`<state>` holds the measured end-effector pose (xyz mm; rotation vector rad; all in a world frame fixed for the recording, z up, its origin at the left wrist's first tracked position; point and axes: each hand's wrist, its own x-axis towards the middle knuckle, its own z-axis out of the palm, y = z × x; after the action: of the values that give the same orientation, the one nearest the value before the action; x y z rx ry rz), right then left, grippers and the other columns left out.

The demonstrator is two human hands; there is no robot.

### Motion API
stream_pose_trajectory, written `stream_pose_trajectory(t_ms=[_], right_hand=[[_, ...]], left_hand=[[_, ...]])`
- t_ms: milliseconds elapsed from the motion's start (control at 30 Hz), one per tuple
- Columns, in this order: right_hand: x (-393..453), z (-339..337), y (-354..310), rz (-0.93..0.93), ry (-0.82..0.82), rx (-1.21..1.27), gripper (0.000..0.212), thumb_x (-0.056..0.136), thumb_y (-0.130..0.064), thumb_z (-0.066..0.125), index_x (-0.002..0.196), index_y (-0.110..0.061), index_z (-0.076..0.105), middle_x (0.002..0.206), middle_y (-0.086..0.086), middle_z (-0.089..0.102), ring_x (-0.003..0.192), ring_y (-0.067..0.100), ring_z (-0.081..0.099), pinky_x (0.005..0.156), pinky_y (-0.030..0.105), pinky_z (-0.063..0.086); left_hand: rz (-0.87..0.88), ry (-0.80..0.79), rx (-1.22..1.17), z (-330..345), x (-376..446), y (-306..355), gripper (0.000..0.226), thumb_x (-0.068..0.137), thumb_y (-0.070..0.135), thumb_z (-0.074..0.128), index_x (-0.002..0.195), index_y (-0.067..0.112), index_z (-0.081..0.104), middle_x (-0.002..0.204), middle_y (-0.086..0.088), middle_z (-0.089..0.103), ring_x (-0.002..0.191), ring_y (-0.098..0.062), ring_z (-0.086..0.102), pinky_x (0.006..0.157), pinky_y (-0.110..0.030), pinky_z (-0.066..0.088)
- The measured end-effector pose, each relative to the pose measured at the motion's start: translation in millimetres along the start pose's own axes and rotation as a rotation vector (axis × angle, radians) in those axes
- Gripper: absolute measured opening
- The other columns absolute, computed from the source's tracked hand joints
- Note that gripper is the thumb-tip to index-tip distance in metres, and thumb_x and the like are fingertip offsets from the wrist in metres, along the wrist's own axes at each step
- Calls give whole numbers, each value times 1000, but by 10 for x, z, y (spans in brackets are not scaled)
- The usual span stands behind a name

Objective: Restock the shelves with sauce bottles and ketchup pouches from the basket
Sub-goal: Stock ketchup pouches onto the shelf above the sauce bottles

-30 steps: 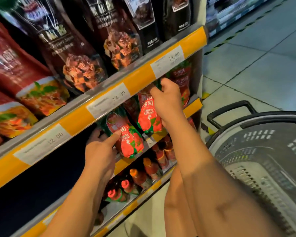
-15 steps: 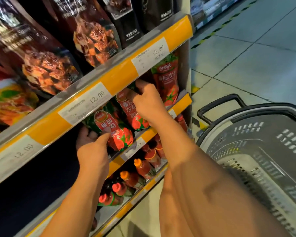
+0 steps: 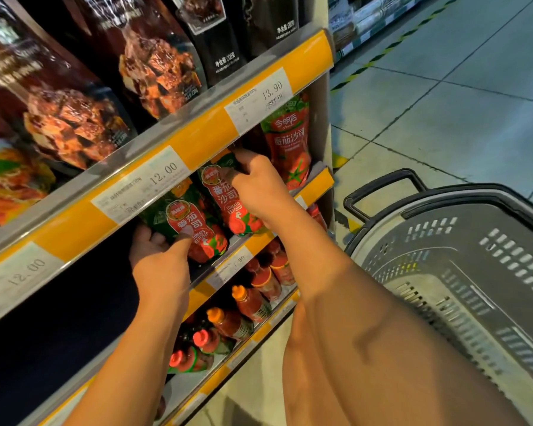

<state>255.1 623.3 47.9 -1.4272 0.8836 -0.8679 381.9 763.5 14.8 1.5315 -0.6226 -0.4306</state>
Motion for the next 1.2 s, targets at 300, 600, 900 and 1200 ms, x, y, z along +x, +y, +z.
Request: stream_pose_trajectory(t_ms=[300, 600, 900, 1200], right_hand=[[-115, -129, 51, 100, -128, -198, 81, 83, -2, 70, 156, -12, 35, 87, 1, 58, 41, 0, 51, 36, 16, 35], [-103, -97, 64, -51, -27, -196, 44, 85, 12, 56, 121, -13, 62, 76, -4, 62, 52, 2, 52, 41, 8, 36], [-77, -114, 120, -38, -23, -192, 43, 84, 9, 59, 122, -10, 63, 78, 2, 65, 44, -1, 46, 41, 12, 37], [-63, -87, 145, 118, 30, -269, 48, 82, 7, 51, 128, -5, 58, 78, 12, 59, 59, 17, 43, 49, 34, 39]], left_hand=[[-36, 5, 311, -88, -88, -142, 31, 89, 36, 80, 108, 14, 72, 93, 0, 75, 101, -26, 71, 73, -28, 50], [11, -146, 453, -142, -178, -191, 47, 88, 37, 81, 130, 32, 60, 112, 19, 71, 98, 14, 62, 81, -17, 46], [-91, -118, 581, -164, -74, -251, 61, 86, 55, 76, 125, 10, 64, 100, -12, 72, 98, -20, 65, 78, -50, 57], [11, -201, 575, -116, -61, -269, 39, 90, 45, 76, 121, 42, 53, 94, 22, 68, 84, 2, 65, 72, -25, 51]])
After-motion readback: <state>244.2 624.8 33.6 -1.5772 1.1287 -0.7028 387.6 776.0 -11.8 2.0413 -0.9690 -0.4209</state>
